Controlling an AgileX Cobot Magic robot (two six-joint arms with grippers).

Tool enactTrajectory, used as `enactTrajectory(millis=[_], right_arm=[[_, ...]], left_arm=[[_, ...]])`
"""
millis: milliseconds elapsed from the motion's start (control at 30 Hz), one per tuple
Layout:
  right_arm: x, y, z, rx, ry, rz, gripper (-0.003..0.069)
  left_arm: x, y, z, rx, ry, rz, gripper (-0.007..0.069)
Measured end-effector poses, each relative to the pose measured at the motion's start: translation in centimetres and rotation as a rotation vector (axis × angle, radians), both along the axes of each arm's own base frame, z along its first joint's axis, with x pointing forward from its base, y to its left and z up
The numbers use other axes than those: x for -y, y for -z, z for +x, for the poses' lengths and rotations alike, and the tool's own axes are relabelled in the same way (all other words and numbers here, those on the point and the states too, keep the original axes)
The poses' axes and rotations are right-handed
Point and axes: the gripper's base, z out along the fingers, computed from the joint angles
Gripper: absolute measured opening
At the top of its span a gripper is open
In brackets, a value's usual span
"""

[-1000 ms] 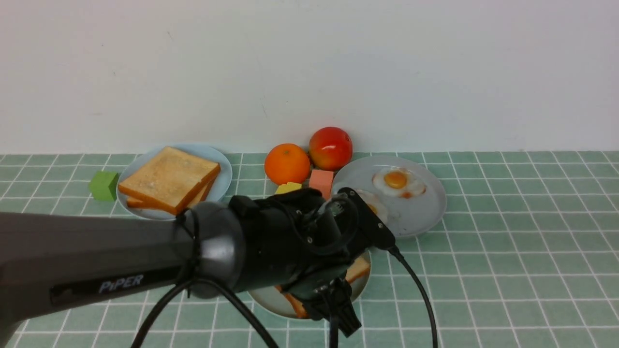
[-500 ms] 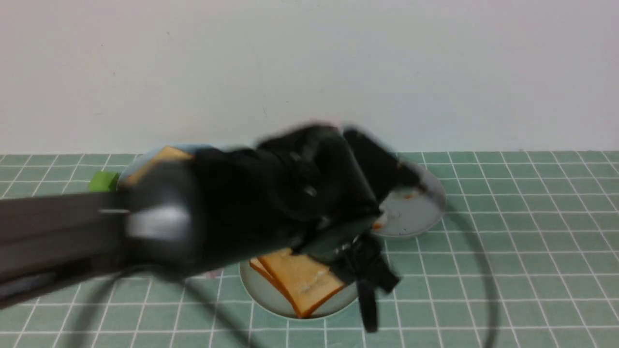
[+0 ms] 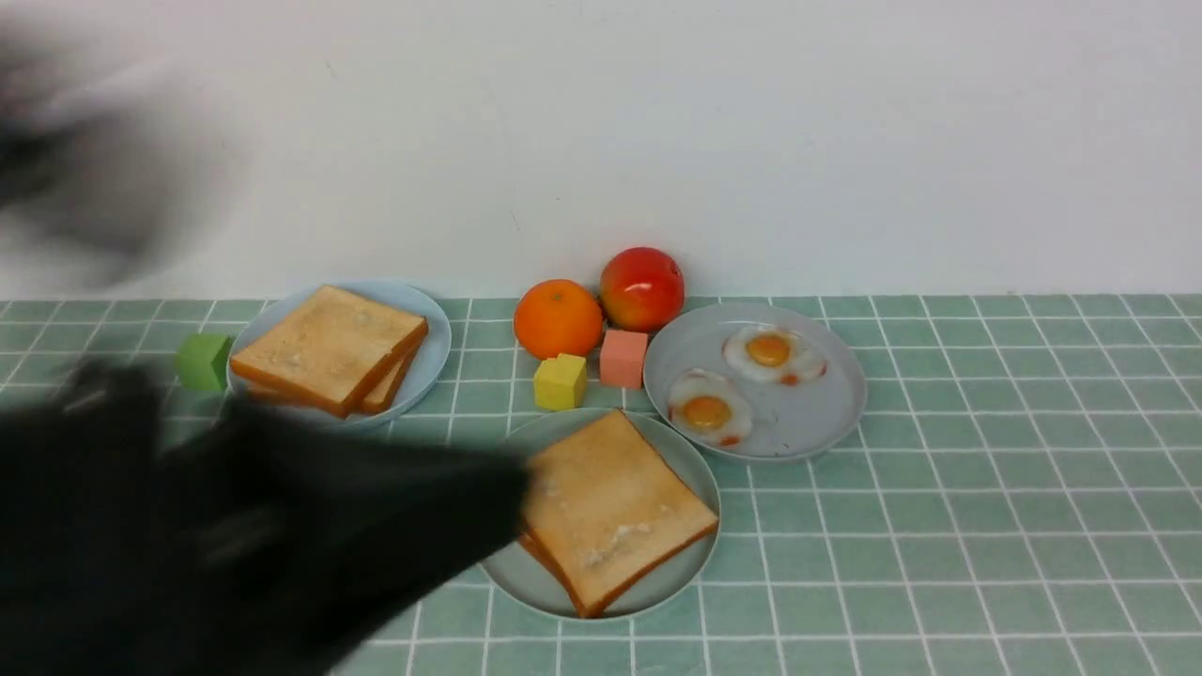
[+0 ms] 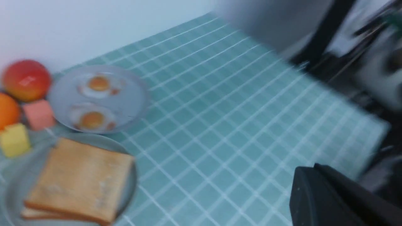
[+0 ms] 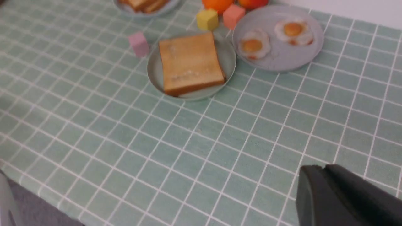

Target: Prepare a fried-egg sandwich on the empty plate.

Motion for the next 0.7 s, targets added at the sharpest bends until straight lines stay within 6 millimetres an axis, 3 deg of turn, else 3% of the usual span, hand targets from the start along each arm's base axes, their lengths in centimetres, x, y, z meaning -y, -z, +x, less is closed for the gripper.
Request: enactTrajectory(millis=[33,67,233,300,400,700], right_arm=[[0.1,0.1,-0.2,0.003,0.002,0.005,0.0052],[0.6,0.9,-0.9,0.011,0.008,0.023,0.0052],[1.4,4.3,-1.6,0.023,0.042,0.023,0.0052],[1.4,5.5,-1.1,0.061,0.061,0.021,0.0052],[0.8,6.7,-0.1,0.093,0.068,0.045,0.0052],[-0.4,8.0,1.6,0.164,0.086,0.147,0.0064]], left_arm=[[-0.6,0.4,-0.2,0.000,0.000,-0.017,-0.0013],[-3.1,2.1,-1.1,0.017,-0.002,-0.085,-0.0013],[-9.7,7.6,-2.8,0.174,-0.048,-0.276,-0.0013],[-10.6,9.3,-2.7,0.176,-0.102,-0.310,-0.0013],[-10.5,10.3,-2.1,0.122,-0.169,-0.304,-0.0013],[-6.1,10.4,-0.9,0.265,-0.091,-0.065,-0.0013]])
